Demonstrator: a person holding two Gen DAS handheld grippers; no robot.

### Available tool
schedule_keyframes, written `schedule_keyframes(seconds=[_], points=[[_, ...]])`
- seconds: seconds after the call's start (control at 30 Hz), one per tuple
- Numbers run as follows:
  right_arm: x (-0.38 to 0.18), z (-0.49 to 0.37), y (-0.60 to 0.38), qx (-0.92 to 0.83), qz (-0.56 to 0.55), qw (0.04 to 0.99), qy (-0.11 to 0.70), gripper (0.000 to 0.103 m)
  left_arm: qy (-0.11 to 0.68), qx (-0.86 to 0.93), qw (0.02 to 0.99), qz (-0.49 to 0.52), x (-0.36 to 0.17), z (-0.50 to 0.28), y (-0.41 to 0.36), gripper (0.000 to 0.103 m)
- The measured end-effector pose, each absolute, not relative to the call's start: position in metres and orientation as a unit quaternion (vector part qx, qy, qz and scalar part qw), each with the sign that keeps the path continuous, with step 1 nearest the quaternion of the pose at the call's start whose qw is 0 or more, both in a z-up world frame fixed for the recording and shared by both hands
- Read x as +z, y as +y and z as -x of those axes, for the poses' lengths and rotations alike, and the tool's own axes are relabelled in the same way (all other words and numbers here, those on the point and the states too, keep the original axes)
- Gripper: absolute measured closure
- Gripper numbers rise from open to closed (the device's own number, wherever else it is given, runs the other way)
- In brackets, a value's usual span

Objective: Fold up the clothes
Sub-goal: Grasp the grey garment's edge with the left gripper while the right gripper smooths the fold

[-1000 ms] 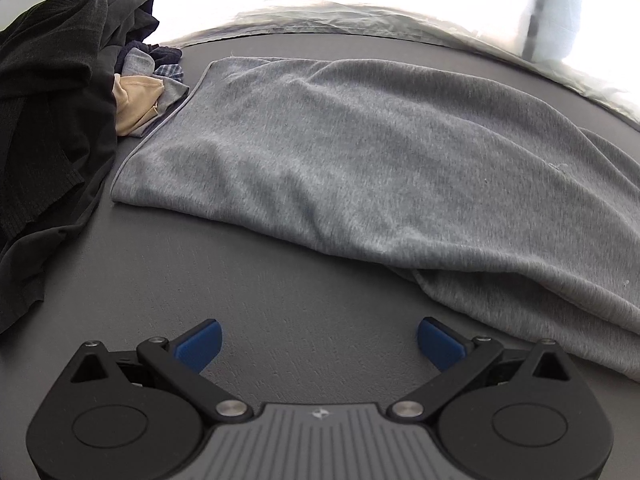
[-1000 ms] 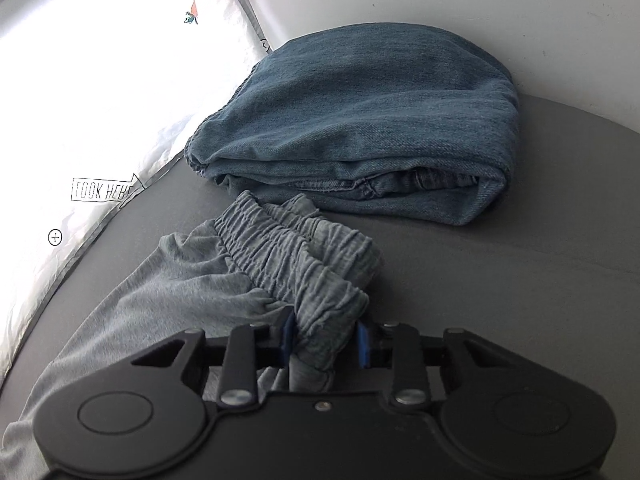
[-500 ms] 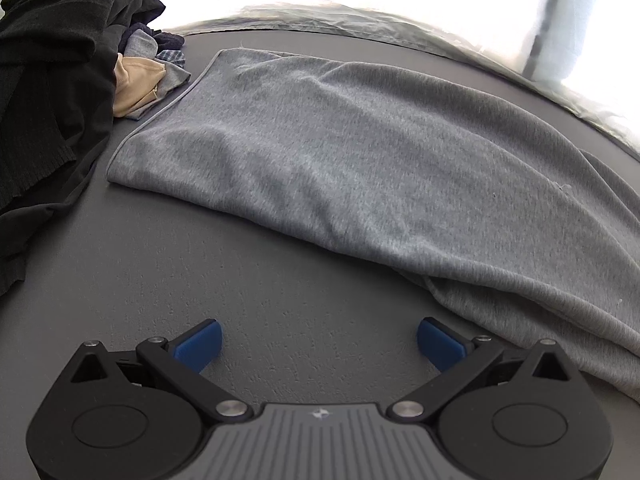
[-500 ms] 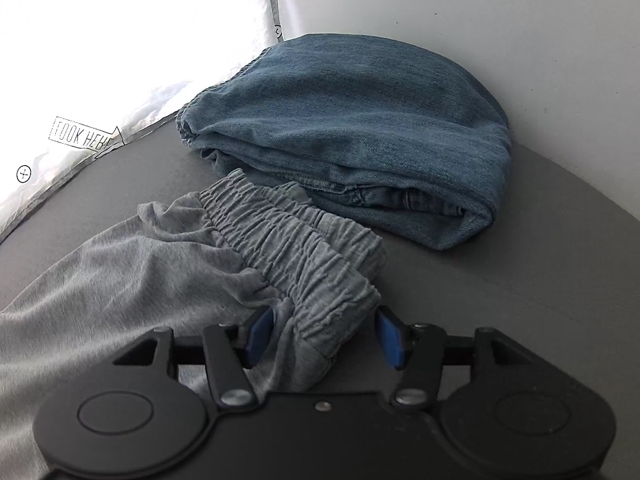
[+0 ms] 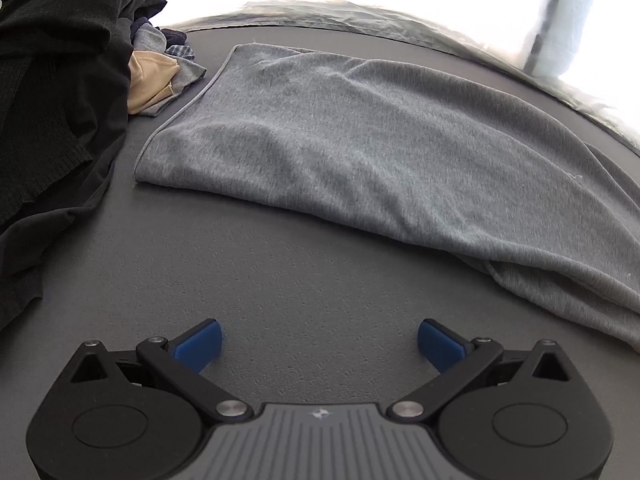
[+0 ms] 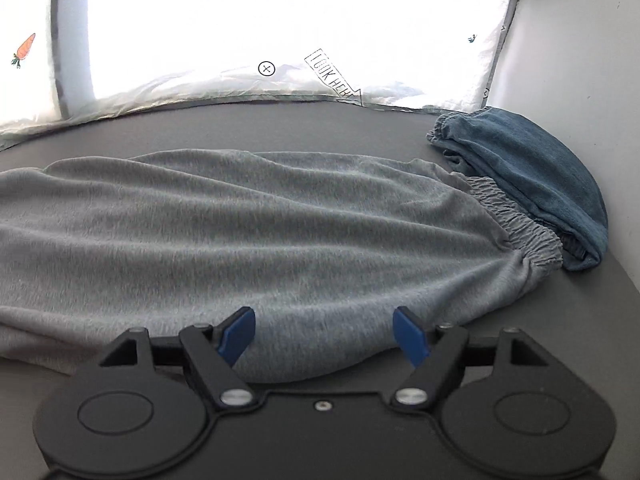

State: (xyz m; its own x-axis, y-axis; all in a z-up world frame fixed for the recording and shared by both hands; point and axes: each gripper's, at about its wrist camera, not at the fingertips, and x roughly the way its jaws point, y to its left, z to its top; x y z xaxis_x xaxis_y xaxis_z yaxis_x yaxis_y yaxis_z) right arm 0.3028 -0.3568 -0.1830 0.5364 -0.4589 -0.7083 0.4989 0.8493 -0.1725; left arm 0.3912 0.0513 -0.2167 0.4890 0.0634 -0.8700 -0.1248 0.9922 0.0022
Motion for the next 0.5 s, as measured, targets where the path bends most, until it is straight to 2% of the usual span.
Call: schedule_keyframes(seconds=[0.27,0.5], points=[[-0.179,-0.351,-0.261,-0.22,-0.018,0.893,0.391,0.026,0.49,0.071,0.868,0.041,-0.216,-0.399,0.13,0.0],[-0.188,-0.383,-0.21,-0.193,-0.015,0.895,0.401,0.026,0.463,0.05,0.877,0.113,-0.211,-0.435,0.18,0.002]])
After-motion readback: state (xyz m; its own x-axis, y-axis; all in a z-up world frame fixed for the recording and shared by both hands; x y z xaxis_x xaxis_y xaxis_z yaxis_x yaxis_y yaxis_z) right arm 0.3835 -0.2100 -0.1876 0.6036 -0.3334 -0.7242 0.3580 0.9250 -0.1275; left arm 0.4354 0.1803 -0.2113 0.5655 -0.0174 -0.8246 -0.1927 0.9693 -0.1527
